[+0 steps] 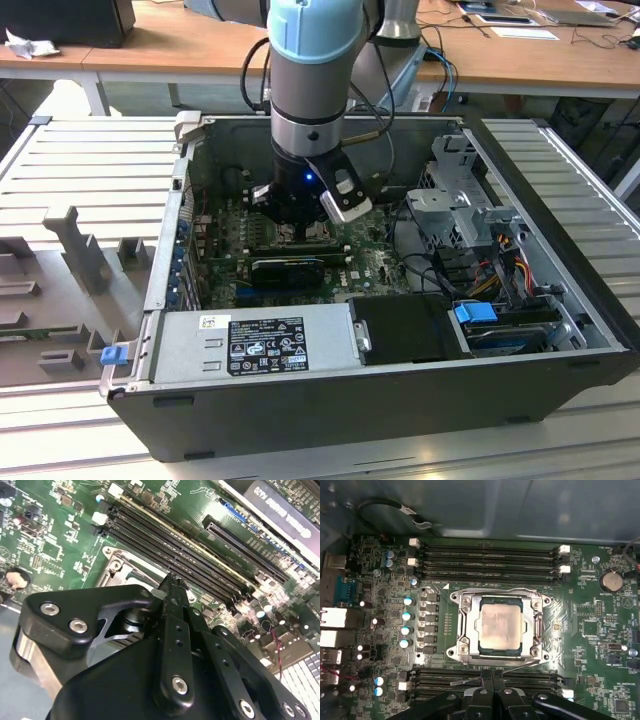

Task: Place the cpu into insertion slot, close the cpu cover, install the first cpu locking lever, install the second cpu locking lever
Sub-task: 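Install the second cpu locking lever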

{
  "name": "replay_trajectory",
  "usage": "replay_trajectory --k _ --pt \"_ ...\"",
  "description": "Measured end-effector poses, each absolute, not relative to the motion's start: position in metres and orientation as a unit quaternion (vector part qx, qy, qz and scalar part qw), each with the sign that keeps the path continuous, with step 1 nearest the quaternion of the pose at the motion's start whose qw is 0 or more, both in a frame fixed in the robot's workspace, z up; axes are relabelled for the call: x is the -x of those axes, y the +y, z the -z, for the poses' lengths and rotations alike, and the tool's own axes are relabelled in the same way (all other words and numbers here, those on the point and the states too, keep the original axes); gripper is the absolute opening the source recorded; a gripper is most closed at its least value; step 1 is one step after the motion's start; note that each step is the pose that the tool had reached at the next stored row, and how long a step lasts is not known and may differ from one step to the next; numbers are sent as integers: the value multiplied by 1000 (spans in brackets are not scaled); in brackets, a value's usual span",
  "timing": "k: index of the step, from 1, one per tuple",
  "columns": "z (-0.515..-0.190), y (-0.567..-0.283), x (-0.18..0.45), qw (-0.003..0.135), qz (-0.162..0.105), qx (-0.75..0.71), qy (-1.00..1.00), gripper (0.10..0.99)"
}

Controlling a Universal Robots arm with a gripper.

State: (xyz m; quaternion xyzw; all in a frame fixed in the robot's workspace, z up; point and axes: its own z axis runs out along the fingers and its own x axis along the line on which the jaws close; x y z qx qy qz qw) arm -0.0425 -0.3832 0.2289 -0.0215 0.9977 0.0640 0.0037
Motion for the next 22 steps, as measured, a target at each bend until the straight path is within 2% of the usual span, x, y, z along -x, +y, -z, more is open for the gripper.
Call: replay_trajectory --k 4,16,22 --pt "-224 -386 52 4 -80 22 997 106" --pt "-223 -392 67 4 -101 22 995 106" --pt "-217 -399 69 5 -121 22 992 106"
